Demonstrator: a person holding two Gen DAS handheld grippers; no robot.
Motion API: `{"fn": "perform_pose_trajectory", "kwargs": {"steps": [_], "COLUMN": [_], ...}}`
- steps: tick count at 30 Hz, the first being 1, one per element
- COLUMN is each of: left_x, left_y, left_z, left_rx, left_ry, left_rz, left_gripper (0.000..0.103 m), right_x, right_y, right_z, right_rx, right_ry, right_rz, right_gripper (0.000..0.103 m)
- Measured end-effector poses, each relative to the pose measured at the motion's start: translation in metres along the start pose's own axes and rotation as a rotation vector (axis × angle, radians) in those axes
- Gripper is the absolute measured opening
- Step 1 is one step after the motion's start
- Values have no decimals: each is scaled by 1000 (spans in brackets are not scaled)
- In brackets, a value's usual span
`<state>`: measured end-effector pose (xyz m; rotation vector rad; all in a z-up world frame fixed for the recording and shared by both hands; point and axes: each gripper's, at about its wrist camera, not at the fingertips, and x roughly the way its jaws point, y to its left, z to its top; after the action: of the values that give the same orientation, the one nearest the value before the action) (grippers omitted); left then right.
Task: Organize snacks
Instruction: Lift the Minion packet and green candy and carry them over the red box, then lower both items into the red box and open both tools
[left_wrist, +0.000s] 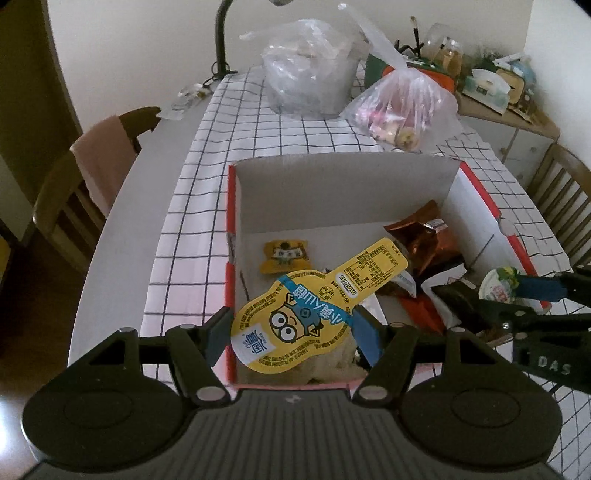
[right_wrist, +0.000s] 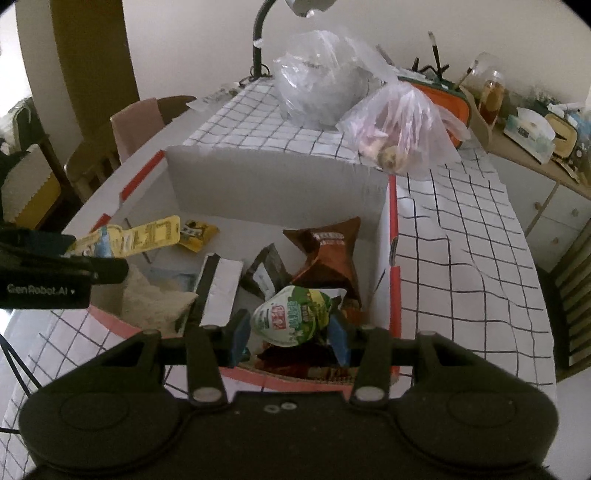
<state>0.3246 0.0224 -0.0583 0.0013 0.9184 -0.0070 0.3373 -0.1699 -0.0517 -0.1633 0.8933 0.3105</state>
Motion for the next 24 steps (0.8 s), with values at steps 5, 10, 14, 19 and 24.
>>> {"fn": "perform_pose_trajectory", "kwargs": {"steps": [5,10,14,19,24], "left_x": [10,21,27,30,28], "left_y": [-11,-15,-17,-20,-21], "left_z": [2,0,-1,-3,-5], "left_rx": [47,60,64,64,53], "left_ry": [21,47,70,83,85], "left_rz": [3,7,8,12,6], "left_gripper": [69,69,69,70,70], "right_x": [8,13,16,16,14], "right_y": [-2,-5,-7,-8,-9], "right_z": [1,1,-1,-1,-3], "right_rx": [8,8,10,11,18], "right_ry": [11,23,31,32,21], "right_rz": [-10,-9,-8,-4,2], "right_gripper": [45,45,46,47,56]}}
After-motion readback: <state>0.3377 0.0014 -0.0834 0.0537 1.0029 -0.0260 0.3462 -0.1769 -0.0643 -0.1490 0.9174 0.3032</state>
